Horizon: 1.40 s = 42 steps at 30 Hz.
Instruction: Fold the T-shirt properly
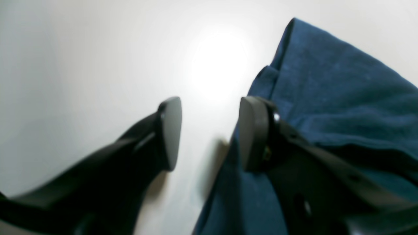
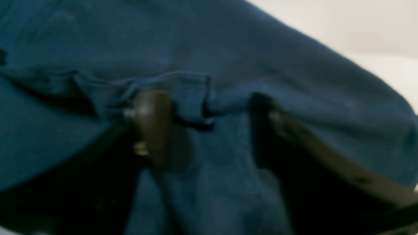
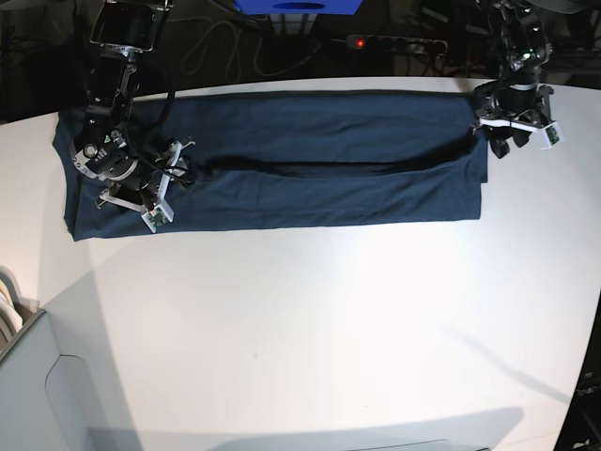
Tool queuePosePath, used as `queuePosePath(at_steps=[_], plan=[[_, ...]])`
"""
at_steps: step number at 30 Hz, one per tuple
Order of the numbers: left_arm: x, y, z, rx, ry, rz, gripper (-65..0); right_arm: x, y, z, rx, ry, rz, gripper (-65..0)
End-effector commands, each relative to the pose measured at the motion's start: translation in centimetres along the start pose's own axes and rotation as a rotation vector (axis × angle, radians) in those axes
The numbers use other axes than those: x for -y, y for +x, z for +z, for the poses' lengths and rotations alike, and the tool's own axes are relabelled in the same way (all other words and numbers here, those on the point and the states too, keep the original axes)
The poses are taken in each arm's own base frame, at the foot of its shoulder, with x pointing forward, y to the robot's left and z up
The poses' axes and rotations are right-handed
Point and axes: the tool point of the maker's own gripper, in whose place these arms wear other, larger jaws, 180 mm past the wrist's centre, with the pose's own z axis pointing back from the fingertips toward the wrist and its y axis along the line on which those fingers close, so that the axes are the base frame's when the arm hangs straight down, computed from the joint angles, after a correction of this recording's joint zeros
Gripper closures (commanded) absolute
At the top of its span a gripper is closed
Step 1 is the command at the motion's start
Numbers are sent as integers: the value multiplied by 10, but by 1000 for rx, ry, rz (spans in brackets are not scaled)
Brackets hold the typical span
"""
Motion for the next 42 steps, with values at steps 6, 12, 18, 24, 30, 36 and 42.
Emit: queuePosePath(at_steps=[6,12,18,24,30,36,42], plan=[[0,13,0,41,-4,-5,-280,3,10,4,35,-3,22,-31],[0,11,-1,38,-4,-4,-280,0,11,16,52,-25,44,-1],[3,16,-4,50,-9,0,-280,-11,21,47,108,-73,85,-1],[3,18,-4,55,-9,2,-280,-35,11,69,114,-73,91,-1],[3,19,-4,55,-9,0,-280,-64,-7,72,75,-6,111,-1],[4,21,-4,61,-12,-1,-280,-73,-21,71,41,19,106,-2],[5,22,-3,65,-14,-2,-280,-68,-29,69,11,21,121,-185]])
